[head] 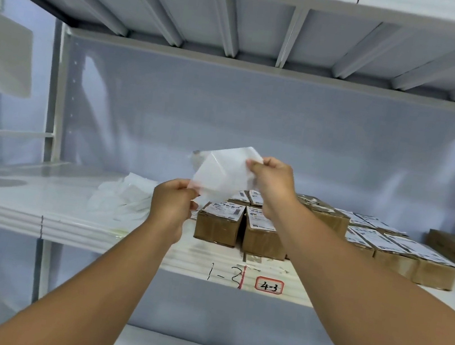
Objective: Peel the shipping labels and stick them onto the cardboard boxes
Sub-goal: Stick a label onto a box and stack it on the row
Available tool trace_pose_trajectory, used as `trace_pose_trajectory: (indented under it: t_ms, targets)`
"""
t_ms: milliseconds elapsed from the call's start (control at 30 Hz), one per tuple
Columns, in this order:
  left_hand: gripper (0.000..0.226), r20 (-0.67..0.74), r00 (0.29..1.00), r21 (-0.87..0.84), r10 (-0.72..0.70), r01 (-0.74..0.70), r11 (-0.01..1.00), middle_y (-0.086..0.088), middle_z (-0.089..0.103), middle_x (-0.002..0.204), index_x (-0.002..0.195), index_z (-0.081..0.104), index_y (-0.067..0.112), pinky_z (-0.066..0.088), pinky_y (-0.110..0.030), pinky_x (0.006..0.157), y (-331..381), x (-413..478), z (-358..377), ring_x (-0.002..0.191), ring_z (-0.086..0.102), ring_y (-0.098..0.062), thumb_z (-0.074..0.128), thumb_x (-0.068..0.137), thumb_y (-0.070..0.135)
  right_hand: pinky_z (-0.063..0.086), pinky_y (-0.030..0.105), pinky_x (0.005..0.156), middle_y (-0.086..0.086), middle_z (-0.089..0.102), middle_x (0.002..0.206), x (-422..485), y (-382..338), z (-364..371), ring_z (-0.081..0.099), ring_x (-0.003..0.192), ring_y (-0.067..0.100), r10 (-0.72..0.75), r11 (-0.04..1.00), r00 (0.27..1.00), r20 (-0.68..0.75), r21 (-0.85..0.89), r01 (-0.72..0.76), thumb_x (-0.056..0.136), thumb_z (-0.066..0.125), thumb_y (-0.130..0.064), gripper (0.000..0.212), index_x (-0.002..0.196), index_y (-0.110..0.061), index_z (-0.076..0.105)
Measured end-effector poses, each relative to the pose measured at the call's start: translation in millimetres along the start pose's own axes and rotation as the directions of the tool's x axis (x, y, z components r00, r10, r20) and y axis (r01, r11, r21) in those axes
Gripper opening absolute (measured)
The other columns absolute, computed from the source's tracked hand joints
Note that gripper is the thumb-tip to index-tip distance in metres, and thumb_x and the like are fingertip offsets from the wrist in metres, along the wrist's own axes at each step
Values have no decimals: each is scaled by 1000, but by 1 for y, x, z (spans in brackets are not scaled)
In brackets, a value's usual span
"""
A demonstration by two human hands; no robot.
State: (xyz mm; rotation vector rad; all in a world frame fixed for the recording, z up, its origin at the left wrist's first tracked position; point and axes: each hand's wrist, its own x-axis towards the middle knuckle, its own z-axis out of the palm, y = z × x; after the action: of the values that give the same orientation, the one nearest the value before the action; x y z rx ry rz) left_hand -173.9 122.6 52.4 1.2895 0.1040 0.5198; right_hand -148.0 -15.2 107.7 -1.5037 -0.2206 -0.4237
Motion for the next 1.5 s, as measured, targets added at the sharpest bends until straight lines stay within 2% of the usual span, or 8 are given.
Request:
trace_pose_trajectory:
  t_ms: [233,433,567,700,867,1200,1367,1500]
  targets:
    - [37,-235,971,-405,-43,-58,913,-14,46,88,78,41,16,54,-15,59,-12,21,-53,69,65,-20,32,86,-18,32,26,47,4,55,79,6,-12,-22,46,59,13,-133,960,957,-258,-274,60,92,56,-21,12,85,-12,57]
    - [28,-291,945,200,150,-93,975,-15,62,113,94,66,4,48,-24,75,-30,48,-86,90,64,-29,45,85,-11,35,28,55,-2,57,76,3,-17,-8,48,65,19,-310,868,943,-121,-442,229,88,52,-18,13,82,-13,63]
    - [34,-122,931,793,343,-116,598,-6,60,123,110,67,15,39,-31,90,-35,57,-96,117,48,-26,43,89,3,37,29,60,-5,59,74,5,-6,5,53,88,26,-345,815,938,-18,-502,290,88,49,-12,20,78,-20,64]
    - [48,-61,985,990,164,40,133,-8,48,129,126,55,21,33,-40,97,-48,66,-103,122,35,-31,33,95,52,36,26,60,-7,60,73,5,0,11,53,96,26,-362,748,928,90,-566,346,89,51,-12,25,74,-28,62]
    - [54,-75,992,997,104,74,18,-11,27,135,132,45,38,25,-41,103,-57,78,-107,125,27,-29,32,88,66,35,23,53,-4,58,75,9,5,12,51,84,22,-318,760,936,154,-548,349,91,51,-12,19,83,-23,65]
    - [48,56,922,989,382,-104,108,-15,32,118,138,42,33,38,-39,89,-61,80,-107,106,36,-32,54,92,27,29,26,77,-1,62,106,0,23,0,39,107,21,-421,520,871,253,-719,460,94,51,-22,19,103,-19,67]
    - [36,149,766,946,625,-294,135,-20,46,93,116,64,11,43,-42,72,-64,64,-95,86,46,-37,70,81,11,37,29,79,-2,62,102,-8,15,-9,40,105,21,-478,451,838,263,-745,492,92,55,-25,15,101,-18,65]
    - [23,21,886,581,463,-387,716,-9,61,87,87,68,7,41,-29,75,-38,33,-39,83,57,-27,53,94,23,32,25,77,-1,62,102,-15,9,-17,40,104,21,-518,411,793,321,-719,560,93,54,-20,14,102,-15,63]
